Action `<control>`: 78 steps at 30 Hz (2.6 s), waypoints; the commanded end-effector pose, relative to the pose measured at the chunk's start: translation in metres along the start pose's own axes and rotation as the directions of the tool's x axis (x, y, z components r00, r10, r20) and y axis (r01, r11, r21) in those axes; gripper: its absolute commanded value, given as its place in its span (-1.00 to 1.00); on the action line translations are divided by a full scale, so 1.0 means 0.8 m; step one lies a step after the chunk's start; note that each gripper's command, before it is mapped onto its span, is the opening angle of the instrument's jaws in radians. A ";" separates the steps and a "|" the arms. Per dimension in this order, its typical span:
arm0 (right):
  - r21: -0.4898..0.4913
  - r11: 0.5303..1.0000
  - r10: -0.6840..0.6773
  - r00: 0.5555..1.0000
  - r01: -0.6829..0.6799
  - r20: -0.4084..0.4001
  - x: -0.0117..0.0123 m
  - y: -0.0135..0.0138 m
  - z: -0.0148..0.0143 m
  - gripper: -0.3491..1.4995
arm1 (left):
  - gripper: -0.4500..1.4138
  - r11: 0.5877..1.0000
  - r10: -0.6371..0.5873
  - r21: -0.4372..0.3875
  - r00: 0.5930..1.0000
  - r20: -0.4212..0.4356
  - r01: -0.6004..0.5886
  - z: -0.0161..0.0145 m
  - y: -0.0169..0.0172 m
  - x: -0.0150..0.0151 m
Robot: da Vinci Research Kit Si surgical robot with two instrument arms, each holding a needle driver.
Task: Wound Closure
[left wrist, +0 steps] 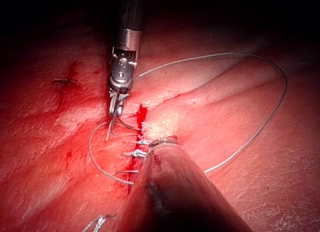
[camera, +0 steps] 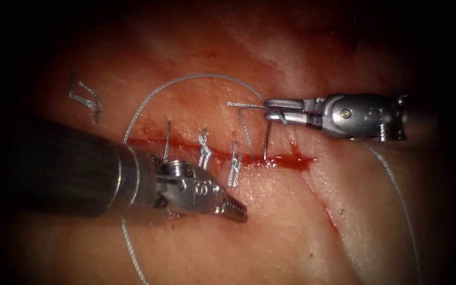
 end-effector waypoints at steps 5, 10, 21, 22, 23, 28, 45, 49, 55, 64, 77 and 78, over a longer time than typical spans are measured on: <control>0.001 1.000 0.021 1.000 -0.021 -0.002 -0.0003 0.0003 0.0008 -1.00 | -0.71 1.000 -0.003 -0.004 1.000 -0.003 0.003 0.0014 -0.0002 0.0007; 0.000 0.999 0.050 0.999 -0.050 -0.001 -0.0004 0.0004 0.0010 -1.00 | -0.71 1.000 -0.004 -0.004 1.000 -0.002 0.004 0.0018 -0.0001 0.0008; -0.012 0.991 0.130 0.992 -0.130 -0.001 0.0000 0.0005 0.0016 -1.00 | -0.71 1.000 -0.001 -0.005 1.000 -0.001 0.001 0.0022 -0.0003 0.0005; -0.012 0.991 0.135 0.991 -0.135 -0.001 0.0000 0.0004 0.0016 -1.00 | -0.71 1.000 0.000 -0.005 1.000 -0.001 0.000 0.0022 -0.0003 0.0005; -0.011 0.990 0.141 0.990 -0.141 0.002 0.0000 0.0004 0.0016 -1.00 | -0.71 1.000 0.000 -0.005 1.000 -0.001 0.000 0.0022 -0.0003 0.0004; -0.008 0.987 0.158 0.987 -0.158 0.017 -0.0001 0.0003 0.0015 -1.00 | -0.71 1.000 0.001 -0.006 1.000 -0.001 -0.001 0.0021 -0.0004 0.0003; 0.050 0.977 0.209 0.978 -0.209 0.012 0.0000 -0.0002 0.0011 -1.00 | -0.75 1.000 0.005 -0.008 1.000 0.000 -0.005 0.0019 -0.0007 -0.0002; 0.067 0.972 0.226 0.974 -0.226 0.007 -0.0001 -0.0005 0.0015 -1.00 | -0.75 1.000 0.005 -0.008 1.000 0.000 -0.005 0.0019 -0.0007 -0.0003; 0.100 0.960 0.261 0.965 -0.260 0.003 -0.0001 -0.0016 0.0016 -1.00 | -0.75 1.000 0.006 -0.009 1.000 0.000 -0.006 0.0019 -0.0008 -0.0003; 0.108 0.917 0.384 0.923 -0.384 0.019 -0.0002 -0.0016 0.0016 -1.00 | -0.75 1.000 0.008 -0.010 1.000 0.000 -0.008 0.0018 -0.0010 -0.0005; 0.111 0.792 0.595 0.800 -0.600 0.078 0.0002 -0.0031 0.0016 -1.00 | -0.75 1.000 0.009 -0.011 1.000 0.000 -0.009 0.0016 -0.0010 -0.0006; 0.109 0.774 0.617 0.782 -0.623 0.089 0.0002 -0.0034 0.0017 -1.00 | -0.75 1.000 0.009 -0.011 1.000 0.000 -0.009 0.0016 -0.0010 -0.0006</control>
